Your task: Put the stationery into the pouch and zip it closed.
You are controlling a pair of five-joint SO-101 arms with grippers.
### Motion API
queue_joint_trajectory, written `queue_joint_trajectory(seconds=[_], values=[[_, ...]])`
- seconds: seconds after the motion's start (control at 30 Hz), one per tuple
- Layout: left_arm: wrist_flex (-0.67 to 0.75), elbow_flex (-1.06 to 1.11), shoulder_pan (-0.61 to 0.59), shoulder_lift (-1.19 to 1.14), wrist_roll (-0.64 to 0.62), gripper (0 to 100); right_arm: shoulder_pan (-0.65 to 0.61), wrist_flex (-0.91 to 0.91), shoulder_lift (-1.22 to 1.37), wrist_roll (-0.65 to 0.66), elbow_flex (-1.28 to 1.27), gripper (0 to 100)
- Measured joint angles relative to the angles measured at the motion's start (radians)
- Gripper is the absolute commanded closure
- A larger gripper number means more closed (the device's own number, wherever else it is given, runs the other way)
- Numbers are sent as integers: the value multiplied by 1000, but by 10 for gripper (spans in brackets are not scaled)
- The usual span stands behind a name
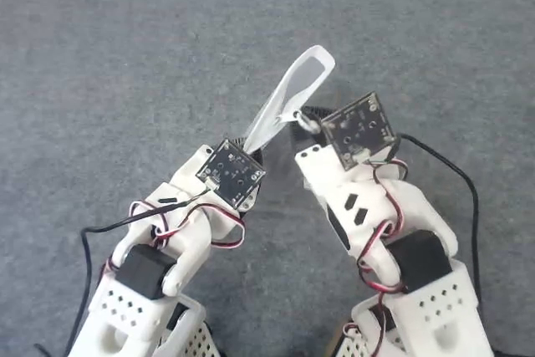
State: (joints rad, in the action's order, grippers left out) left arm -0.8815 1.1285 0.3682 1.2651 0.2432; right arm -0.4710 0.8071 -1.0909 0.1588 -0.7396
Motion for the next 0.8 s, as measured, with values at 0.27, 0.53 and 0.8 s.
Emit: queue_joint_trajectory(seconds=[0.27, 0.53, 0.8], values=[[5, 2, 0, 0, 0, 991, 60, -103, 78, -83, -9, 993], [5, 2, 0, 0, 0, 991, 109, -169, 141, -137, -11, 993], [-5, 2, -2, 8, -5, 953, 60, -167, 123, -78, -34, 993]])
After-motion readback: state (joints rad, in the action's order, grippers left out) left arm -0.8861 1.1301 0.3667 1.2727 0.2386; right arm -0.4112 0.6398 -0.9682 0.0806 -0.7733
